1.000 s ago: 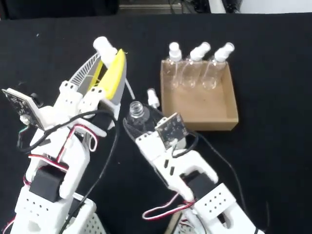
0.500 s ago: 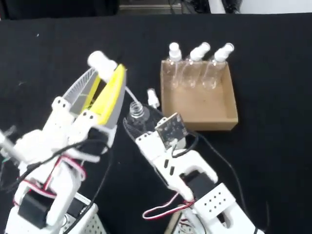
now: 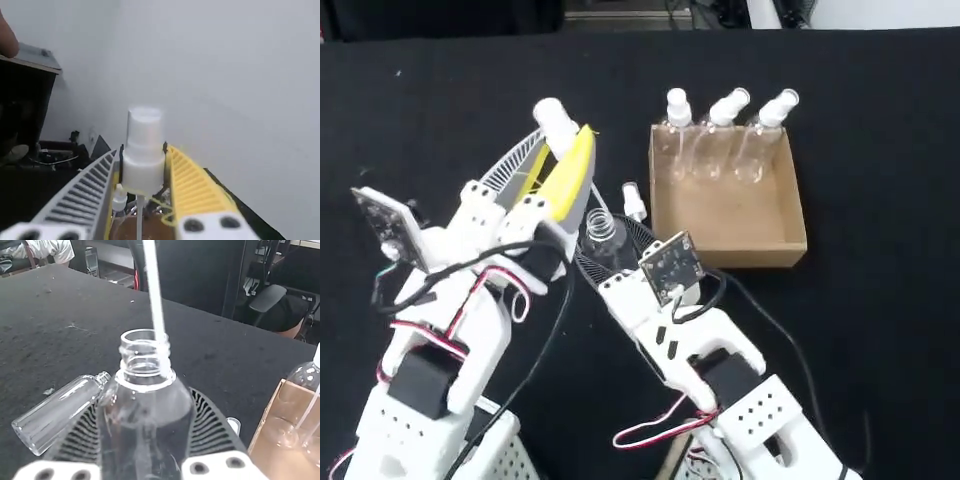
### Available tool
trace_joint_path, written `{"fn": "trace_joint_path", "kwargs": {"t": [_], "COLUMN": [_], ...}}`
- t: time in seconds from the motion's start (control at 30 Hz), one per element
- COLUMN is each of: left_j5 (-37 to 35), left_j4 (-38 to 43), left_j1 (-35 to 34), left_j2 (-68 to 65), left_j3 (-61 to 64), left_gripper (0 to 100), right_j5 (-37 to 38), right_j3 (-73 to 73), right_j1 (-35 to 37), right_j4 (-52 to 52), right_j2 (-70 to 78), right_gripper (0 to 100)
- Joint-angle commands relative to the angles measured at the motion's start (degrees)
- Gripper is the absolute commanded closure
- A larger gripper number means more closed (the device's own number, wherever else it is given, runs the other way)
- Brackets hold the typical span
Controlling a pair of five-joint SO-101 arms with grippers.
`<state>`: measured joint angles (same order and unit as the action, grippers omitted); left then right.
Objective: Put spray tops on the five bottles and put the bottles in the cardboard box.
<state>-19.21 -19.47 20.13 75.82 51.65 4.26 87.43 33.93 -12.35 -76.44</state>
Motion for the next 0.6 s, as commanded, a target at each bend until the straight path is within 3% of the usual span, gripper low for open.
{"fn": "trace_joint_path", "kwargs": {"t": [0.0, 0.57], "left_j5": [-0.3, -0.3], "left_j4": [1.4, -1.8], "left_j1": [-1.8, -1.5], "left_j2": [-1.2, -1.0], "left_j3": [-4.4, -6.7], "left_gripper": [96, 96], "right_j5": [-0.4, -0.4], "right_j3": [-0.4, -0.4], "right_j1": [0.9, 0.8], "right_j4": [1.6, 1.6], "right_j2": [-1.5, -1.5], "right_gripper": [98.8, 98.8]}}
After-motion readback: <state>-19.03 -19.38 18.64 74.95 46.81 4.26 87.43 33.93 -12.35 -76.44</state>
